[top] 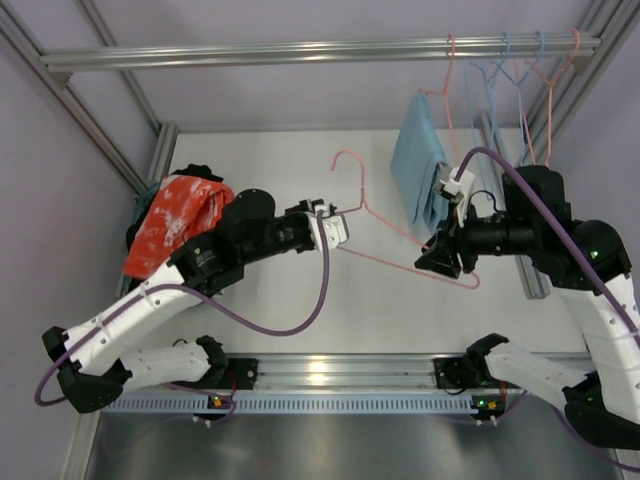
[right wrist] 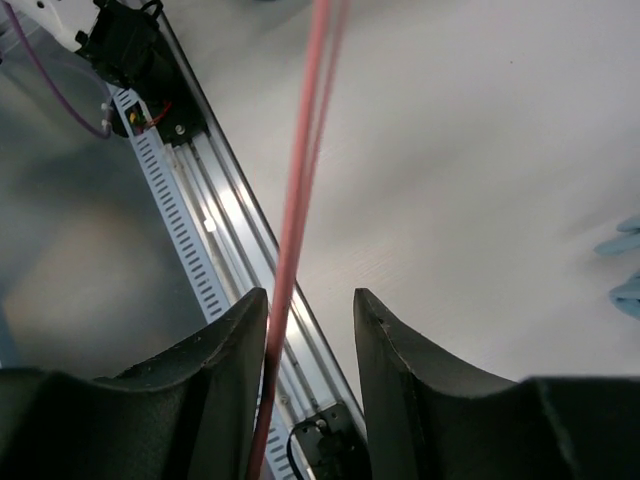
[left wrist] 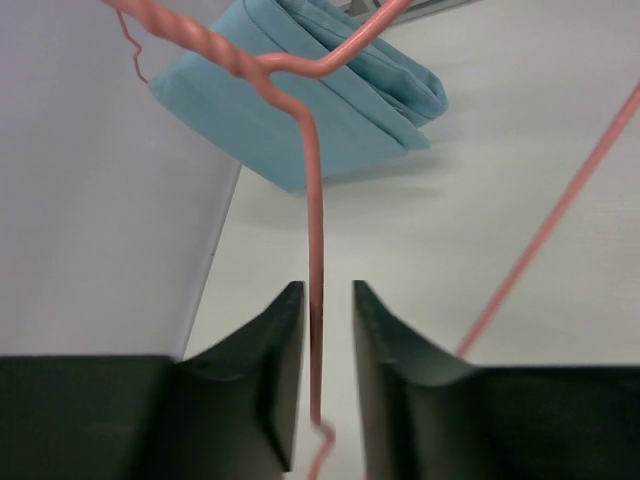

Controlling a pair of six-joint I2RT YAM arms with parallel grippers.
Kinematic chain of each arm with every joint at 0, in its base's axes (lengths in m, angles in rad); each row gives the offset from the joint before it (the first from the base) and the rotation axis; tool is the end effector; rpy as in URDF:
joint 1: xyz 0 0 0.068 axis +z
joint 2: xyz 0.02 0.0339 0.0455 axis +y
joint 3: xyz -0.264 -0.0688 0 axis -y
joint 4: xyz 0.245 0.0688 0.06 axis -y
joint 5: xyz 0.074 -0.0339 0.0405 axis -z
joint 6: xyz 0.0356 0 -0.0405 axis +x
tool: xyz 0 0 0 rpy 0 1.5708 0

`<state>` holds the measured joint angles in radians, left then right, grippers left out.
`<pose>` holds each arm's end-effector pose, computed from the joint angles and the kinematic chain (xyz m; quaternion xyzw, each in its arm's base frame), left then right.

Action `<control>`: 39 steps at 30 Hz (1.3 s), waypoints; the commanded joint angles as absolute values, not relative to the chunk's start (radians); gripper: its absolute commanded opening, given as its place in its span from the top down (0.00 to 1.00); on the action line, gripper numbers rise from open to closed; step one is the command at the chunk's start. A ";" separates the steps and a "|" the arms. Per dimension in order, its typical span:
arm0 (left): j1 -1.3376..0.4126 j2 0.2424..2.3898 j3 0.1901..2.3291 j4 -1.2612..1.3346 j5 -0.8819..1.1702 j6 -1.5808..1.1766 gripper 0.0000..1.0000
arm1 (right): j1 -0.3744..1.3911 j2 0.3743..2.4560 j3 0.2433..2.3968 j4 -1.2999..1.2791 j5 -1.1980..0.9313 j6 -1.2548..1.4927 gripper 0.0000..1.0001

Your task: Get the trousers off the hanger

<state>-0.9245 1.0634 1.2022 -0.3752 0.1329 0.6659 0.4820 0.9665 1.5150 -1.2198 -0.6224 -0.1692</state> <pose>0.1361 -0.1883 0.4120 0.5884 0.5195 -0.1313 0.6055 0.1041 0.0779 0.4457 -0.4004 0.7697 0.3368 0.3659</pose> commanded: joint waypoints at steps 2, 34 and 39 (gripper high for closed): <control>-0.905 1.048 1.238 -0.337 0.188 0.556 0.52 | 0.476 0.933 1.574 -1.210 -0.548 -0.183 1.00; -0.712 1.109 1.177 -1.059 0.470 1.009 0.31 | 0.304 0.891 1.477 -1.374 -0.453 -0.328 0.21; -0.719 1.152 1.148 -1.285 0.504 1.344 0.34 | 0.310 0.934 1.453 -1.371 -0.425 -0.356 0.01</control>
